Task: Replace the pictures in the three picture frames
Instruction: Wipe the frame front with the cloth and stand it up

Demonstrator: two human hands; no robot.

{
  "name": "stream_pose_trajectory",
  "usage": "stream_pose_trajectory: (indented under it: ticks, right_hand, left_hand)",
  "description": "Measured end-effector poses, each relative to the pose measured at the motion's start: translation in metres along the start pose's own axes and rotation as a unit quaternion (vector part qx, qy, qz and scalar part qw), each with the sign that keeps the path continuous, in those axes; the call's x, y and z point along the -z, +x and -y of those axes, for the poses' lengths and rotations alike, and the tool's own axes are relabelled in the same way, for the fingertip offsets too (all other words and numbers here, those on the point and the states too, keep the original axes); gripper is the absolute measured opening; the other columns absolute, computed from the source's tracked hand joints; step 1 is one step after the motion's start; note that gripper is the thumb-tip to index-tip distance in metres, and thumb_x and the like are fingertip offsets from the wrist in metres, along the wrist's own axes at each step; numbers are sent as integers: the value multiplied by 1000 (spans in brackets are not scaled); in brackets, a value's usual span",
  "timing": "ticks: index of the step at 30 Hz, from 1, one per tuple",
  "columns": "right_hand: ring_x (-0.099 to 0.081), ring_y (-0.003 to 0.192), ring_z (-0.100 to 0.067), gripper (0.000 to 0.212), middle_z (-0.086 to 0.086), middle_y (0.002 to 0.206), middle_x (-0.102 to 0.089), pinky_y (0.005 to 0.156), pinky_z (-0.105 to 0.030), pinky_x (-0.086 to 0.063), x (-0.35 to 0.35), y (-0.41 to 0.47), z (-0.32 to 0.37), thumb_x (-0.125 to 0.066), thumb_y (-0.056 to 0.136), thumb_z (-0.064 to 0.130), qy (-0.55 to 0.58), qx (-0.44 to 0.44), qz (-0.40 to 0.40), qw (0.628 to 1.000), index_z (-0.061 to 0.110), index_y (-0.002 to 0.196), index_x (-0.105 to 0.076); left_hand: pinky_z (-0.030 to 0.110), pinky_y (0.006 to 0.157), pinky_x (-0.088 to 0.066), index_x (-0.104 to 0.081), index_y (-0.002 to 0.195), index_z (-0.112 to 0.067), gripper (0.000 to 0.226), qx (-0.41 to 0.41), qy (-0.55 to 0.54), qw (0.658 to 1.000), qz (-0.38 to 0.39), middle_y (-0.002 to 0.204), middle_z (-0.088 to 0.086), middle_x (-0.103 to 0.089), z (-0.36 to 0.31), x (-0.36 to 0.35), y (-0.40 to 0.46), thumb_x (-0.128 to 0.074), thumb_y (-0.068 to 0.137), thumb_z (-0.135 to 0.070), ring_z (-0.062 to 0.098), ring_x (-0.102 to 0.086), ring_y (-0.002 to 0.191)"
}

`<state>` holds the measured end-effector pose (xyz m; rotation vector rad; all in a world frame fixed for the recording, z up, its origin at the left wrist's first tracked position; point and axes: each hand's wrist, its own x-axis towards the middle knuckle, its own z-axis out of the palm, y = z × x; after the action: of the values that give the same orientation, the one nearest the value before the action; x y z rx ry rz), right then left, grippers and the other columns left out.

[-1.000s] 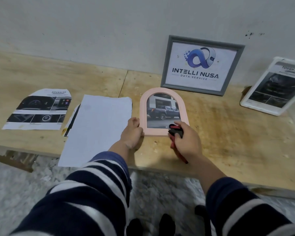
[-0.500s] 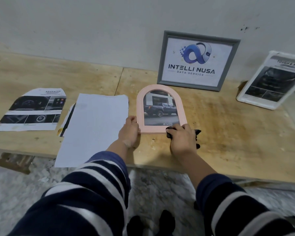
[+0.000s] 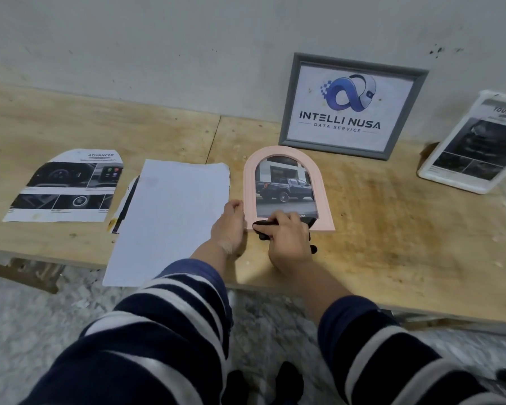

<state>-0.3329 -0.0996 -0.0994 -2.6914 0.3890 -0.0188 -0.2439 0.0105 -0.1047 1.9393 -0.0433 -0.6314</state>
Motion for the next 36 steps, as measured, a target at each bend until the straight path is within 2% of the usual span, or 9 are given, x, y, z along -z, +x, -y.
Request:
stream_pose_trajectory:
  ticks: [3, 5, 8, 12, 18, 23, 25, 28, 36]
  right_hand:
    - [-49, 107, -18, 46, 10, 107, -53, 93, -29, -41, 6, 6, -6, -47, 92, -3, 155, -47, -21, 987, 34, 99, -74]
    - [-64, 92, -24, 46, 1, 109, -57, 75, -28, -55, 22, 7, -12, -42, 94, -5, 283, -123, -86, 947, 31, 87, -70]
    - [-66, 62, -30, 48, -8, 114, -57, 59, -42, -60, 49, 5, -31, -30, 97, -2, 392, -241, -140, 877, 30, 85, -65]
    - [-67, 62, -39, 52, -14, 102, -66, 55, -46, -59, 75, 4, -58, -26, 91, -4, 431, -312, -149, 834, 32, 81, -62]
    - [-66, 50, -30, 30, -12, 82, -69, 50, -40, -58, 90, 8, -64, -38, 92, 9, 367, -301, -70, 877, 21, 89, -66]
    - [-58, 83, -15, 22, 3, 99, -54, 72, -26, -48, 60, 8, -34, -48, 92, 22, 98, -41, 29, 994, 25, 103, -68]
    - [-50, 96, -18, 25, 4, 100, -51, 81, -32, -44, 45, 9, -26, -49, 92, 22, 48, 64, 35, 996, 24, 108, -70]
    - [-47, 104, -23, 29, -1, 105, -54, 80, -35, -40, 39, 10, -19, -47, 94, 26, -18, 138, 41, 990, 25, 112, -70]
    - [-39, 113, -22, 33, 0, 120, -46, 85, -36, -33, 44, 11, -1, -41, 99, 24, -119, 82, 98, 985, 35, 126, -56]
  left_hand:
    - [44, 106, -37, -38, 138, -22, 39, -7, 21, 1000, 6, 118, 3, -56, -1, 2, -3, -26, 104, -36, 28, -52, 113]
    - [42, 105, -39, -35, 140, -22, 39, -20, 56, 998, 16, 123, 5, -56, -1, 3, -6, -28, 103, -32, 29, -52, 112]
    - [39, 99, -42, -30, 142, -20, 44, -53, 112, 992, 24, 129, 5, -54, -1, 3, -15, -39, 100, -25, 29, -53, 110]
    - [36, 96, -40, -29, 141, -18, 56, -101, 145, 984, -28, 133, 1, -54, -6, -4, -27, -52, 93, -35, 29, -54, 112]
    - [46, 112, -29, -38, 123, -33, 68, -192, 200, 956, -98, 112, -15, -55, 1, -21, -35, -66, 67, -59, 15, -54, 106]
    - [48, 105, -35, -35, 129, -26, 71, -214, 256, 937, -103, 111, -9, -51, 16, -25, -28, -62, 64, -36, 18, -51, 98]
    - [47, 103, -36, -35, 134, -22, 66, -224, 277, 929, -105, 116, -4, -52, 21, -24, -24, -56, 72, -33, 19, -50, 100]
    - [42, 119, -16, -23, 150, -11, 72, -213, 319, 918, -99, 150, 5, -38, 28, -25, -21, -49, 87, -33, 23, -33, 139]
    - [32, 119, -1, -16, 152, -10, 66, -197, 349, 908, -123, 159, 2, -22, 29, -28, -22, -44, 96, -29, 15, -14, 148]
